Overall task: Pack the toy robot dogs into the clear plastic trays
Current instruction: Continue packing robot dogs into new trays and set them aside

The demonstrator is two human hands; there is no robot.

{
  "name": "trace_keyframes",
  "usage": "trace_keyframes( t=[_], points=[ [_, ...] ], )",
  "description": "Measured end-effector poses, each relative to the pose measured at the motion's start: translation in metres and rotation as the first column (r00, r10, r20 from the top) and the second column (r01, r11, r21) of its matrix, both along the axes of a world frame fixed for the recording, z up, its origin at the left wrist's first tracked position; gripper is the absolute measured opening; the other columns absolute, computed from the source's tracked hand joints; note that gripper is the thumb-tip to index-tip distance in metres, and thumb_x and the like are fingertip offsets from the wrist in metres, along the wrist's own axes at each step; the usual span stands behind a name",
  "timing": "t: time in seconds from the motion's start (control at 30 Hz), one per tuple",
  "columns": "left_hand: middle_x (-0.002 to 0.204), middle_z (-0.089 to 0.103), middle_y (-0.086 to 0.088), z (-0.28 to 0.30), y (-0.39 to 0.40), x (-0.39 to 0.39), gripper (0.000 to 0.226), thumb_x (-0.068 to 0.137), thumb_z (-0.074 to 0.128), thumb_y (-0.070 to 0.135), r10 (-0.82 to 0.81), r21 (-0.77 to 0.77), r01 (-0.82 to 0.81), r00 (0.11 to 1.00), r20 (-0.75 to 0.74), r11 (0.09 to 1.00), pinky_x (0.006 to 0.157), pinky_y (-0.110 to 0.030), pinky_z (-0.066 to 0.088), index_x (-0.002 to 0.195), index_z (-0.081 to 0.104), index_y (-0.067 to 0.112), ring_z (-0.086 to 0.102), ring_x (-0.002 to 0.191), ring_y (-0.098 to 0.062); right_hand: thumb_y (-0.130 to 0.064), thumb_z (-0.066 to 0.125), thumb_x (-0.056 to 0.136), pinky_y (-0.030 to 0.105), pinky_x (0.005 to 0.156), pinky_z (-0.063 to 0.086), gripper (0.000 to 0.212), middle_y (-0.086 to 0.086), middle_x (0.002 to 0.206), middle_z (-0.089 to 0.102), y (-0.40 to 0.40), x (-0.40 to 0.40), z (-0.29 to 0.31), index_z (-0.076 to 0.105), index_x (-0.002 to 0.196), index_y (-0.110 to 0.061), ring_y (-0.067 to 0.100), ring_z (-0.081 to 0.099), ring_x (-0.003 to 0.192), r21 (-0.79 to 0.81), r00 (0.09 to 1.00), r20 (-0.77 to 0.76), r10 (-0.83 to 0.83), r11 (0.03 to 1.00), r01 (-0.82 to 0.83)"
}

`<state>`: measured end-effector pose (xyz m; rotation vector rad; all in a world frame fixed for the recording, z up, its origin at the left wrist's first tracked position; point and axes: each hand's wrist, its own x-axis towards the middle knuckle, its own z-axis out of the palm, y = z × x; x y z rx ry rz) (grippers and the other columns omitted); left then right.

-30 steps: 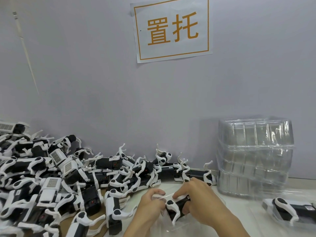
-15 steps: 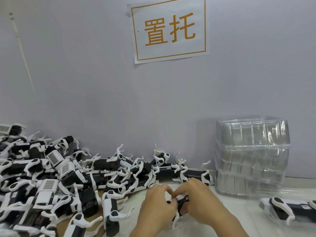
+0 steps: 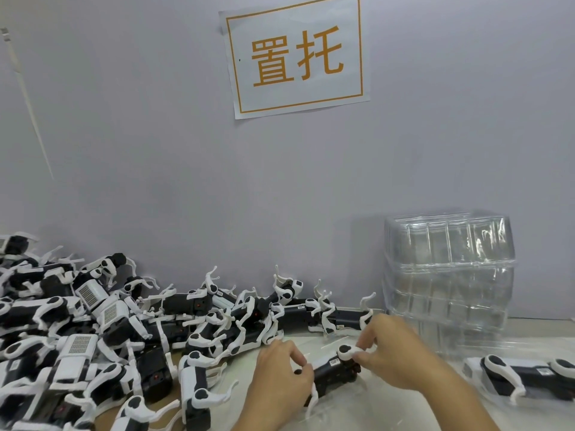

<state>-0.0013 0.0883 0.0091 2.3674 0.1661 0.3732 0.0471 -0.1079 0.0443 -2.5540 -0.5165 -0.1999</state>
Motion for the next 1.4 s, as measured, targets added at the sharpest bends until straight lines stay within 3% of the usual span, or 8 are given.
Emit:
trace_keyframes(
  t=[0.23, 0.5, 0.67, 0.77, 0.9, 1.13, 1.23, 1.4],
  points=[
    [0.112, 0.048, 0.016, -0.001, -0.001, 0.000, 0.012, 0.094, 0.057, 0.031, 0.000, 0.010, 0.000, 1.000, 0.010, 1.000, 0.091, -0.023, 0.031, 0.085, 0.049, 0.029, 0.037, 0.122, -0.008, -0.055, 0.069, 0.084, 0.033, 0.092, 0.043, 0.022, -0.020, 0.097, 0.058, 0.008, 0.001, -0.007, 0.076, 0.086, -0.035, 0.006, 0.052, 0.104, 0.039, 0.992, 0.099, -0.080, 0.996, 0.077],
    [0.117, 0.047, 0.016, -0.004, -0.001, 0.000, 0.015, 0.092, 0.058, 0.037, 0.025, 0.055, -0.026, 1.000, 0.016, 0.998, 0.089, -0.023, 0.030, 0.082, 0.048, 0.032, 0.034, 0.125, -0.007, -0.058, 0.078, 0.073, 0.033, 0.088, 0.030, 0.023, -0.019, 0.109, 0.056, 0.018, -0.003, -0.018, 0.074, 0.089, -0.043, 0.010, 0.042, 0.117, -0.001, 0.959, 0.072, -0.275, 0.961, 0.276],
    [0.113, 0.046, 0.019, -0.003, -0.001, 0.000, 0.012, 0.092, 0.059, 0.038, 0.035, 0.042, -0.035, 0.999, 0.020, 0.998, 0.087, -0.022, 0.029, 0.084, 0.052, 0.031, 0.035, 0.118, -0.004, -0.053, 0.078, 0.075, 0.035, 0.096, 0.041, 0.024, -0.016, 0.115, 0.053, 0.014, 0.002, -0.018, 0.071, 0.096, -0.042, 0.011, 0.046, 0.118, 0.031, 0.982, 0.061, -0.181, 0.983, 0.180],
    [0.113, 0.045, 0.020, -0.003, -0.001, 0.000, 0.010, 0.092, 0.059, 0.038, 0.042, 0.031, -0.043, 0.999, 0.021, 0.999, 0.087, -0.021, 0.027, 0.088, 0.056, 0.030, 0.032, 0.114, -0.002, -0.048, 0.077, 0.080, 0.036, 0.096, 0.043, 0.009, -0.017, 0.107, 0.055, 0.014, 0.003, -0.016, 0.074, 0.082, -0.040, 0.011, 0.049, 0.113, 0.057, 0.985, 0.075, -0.153, 0.987, 0.149],
    [0.110, 0.047, 0.021, -0.004, -0.001, 0.000, 0.010, 0.091, 0.062, 0.038, 0.046, -0.007, -0.046, 0.999, 0.028, 0.999, 0.089, -0.022, 0.028, 0.091, 0.060, 0.028, 0.037, 0.118, -0.005, -0.049, 0.077, 0.079, 0.036, 0.093, 0.045, 0.010, -0.018, 0.105, 0.054, 0.013, 0.003, -0.018, 0.074, 0.077, -0.040, 0.010, 0.049, 0.110, 0.056, 0.984, 0.053, -0.173, 0.984, 0.170],
    [0.105, 0.057, 0.020, -0.007, 0.001, 0.000, 0.007, 0.090, 0.066, 0.026, 0.077, -0.236, -0.043, 0.988, 0.133, 0.971, 0.087, -0.023, 0.032, 0.084, 0.063, 0.028, 0.047, 0.112, -0.002, -0.053, 0.074, 0.080, 0.034, 0.098, 0.042, 0.015, -0.019, 0.112, 0.048, 0.009, 0.004, -0.019, 0.070, 0.091, -0.044, 0.008, 0.044, 0.115, 0.065, 0.992, 0.055, -0.109, 0.992, 0.106],
    [0.100, 0.066, 0.012, -0.012, 0.003, 0.003, 0.010, 0.093, 0.063, 0.020, 0.159, -0.427, -0.060, 0.967, 0.199, 0.902, 0.084, -0.021, 0.036, 0.084, 0.066, 0.024, 0.054, 0.107, -0.004, -0.047, 0.070, 0.085, 0.034, 0.104, 0.034, 0.023, -0.024, 0.116, 0.043, 0.017, 0.003, -0.019, 0.063, 0.106, -0.049, 0.002, 0.038, 0.120, 0.124, 0.996, 0.093, -0.007, 0.992, -0.004],
    [0.096, 0.069, -0.002, -0.016, 0.008, 0.008, 0.021, 0.100, 0.053, 0.017, 0.229, -0.667, -0.072, 0.962, 0.152, 0.742, 0.082, -0.033, 0.045, 0.086, 0.069, 0.014, 0.061, 0.095, -0.017, -0.054, 0.066, 0.082, 0.025, 0.106, 0.029, 0.029, -0.035, 0.112, 0.051, 0.050, -0.011, -0.016, 0.065, 0.110, -0.049, -0.013, 0.039, 0.116, 0.248, 0.963, 0.082, 0.258, 0.930, -0.271]
  ],
)
